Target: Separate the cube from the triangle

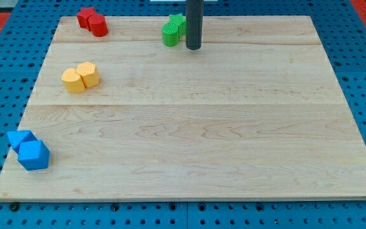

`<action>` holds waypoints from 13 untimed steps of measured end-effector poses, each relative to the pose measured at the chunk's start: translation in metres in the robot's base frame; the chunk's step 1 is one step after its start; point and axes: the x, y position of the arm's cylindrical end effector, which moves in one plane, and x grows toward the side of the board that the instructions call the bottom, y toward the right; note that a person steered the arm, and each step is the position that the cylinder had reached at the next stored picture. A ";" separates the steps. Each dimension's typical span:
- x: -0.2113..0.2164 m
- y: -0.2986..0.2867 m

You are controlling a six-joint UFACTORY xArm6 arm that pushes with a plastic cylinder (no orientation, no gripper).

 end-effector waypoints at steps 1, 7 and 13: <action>0.004 0.000; 0.184 0.013; 0.293 -0.324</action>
